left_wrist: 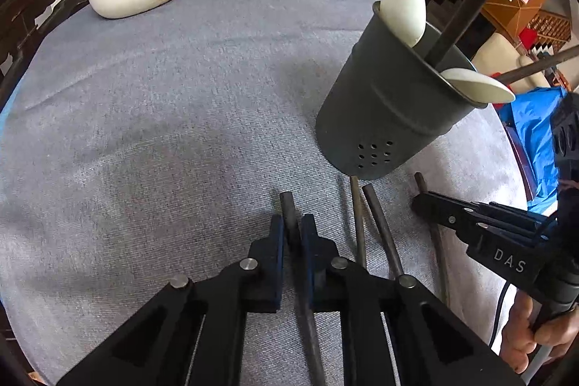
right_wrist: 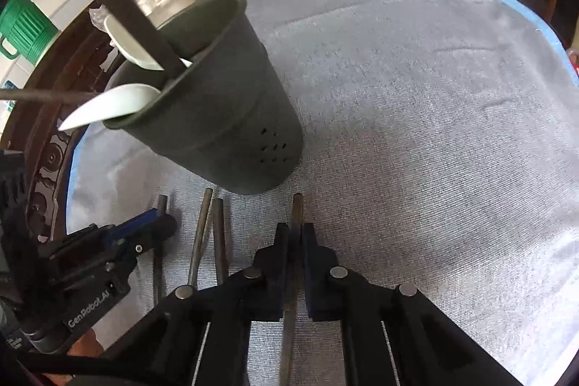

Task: Organize utensils
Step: 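Close the left tool on a chopstick while the right tool grasps another, then lift both held chopsticks and carry them above the gray holder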

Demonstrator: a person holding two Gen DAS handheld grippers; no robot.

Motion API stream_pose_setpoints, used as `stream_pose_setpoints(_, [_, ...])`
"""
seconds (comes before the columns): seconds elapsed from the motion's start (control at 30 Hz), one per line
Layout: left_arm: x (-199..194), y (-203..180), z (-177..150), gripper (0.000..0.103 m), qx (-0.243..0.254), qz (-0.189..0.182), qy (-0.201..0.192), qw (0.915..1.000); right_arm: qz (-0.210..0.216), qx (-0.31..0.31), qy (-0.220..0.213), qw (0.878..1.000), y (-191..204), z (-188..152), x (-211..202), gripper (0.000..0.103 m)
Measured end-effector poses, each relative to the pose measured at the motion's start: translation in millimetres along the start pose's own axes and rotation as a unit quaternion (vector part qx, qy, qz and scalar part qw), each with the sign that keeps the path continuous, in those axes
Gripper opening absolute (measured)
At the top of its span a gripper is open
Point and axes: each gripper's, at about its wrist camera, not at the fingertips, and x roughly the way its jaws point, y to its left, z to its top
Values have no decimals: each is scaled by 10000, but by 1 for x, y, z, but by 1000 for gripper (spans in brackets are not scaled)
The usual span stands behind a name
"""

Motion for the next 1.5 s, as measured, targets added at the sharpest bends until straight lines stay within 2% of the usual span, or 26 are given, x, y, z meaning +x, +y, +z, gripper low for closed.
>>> stream_pose_setpoints(0.1, [-9,3,-2,9,-58,20,-139,9999,35,58,-170,9998,-3,-5,-9,6])
stream_pose_setpoints(0.23, [-32,9,-3,8,-147,0,-422,9990,291,157,-469,9983,-18,-11,-35,6])
stream_pose_setpoints(0.4, [-70,12,-8,8,-192,35,-840,9963,654,284,-1016,9923,-33,-15,-74,6])
stream_pose_setpoints(0.6, [-116,11,-4,7,-253,32,-1320,9909,843,545,-1579,9823,-53,-20,-113,6])
stream_pose_setpoints(0.8, [-153,9,4,7,-242,42,-1860,9822,1003,821,-2291,9647,-64,-13,-153,6])
stream_pose_setpoints(1.07, [-192,8,29,7,-321,196,-2588,9652,850,991,-3227,9375,-66,3,-200,6])
stream_pose_setpoints(1.23, [-207,11,44,7,-407,289,-2916,9552,884,1076,-3606,9223,-63,12,-217,6])
stream_pose_setpoints(1.33, [-218,11,52,7,-402,296,-3101,9494,959,1261,-3891,9075,-60,17,-225,6])
stream_pose_setpoints(1.5, [-240,6,59,7,-359,259,-3400,9394,673,1363,-4353,8874,-52,22,-237,6])
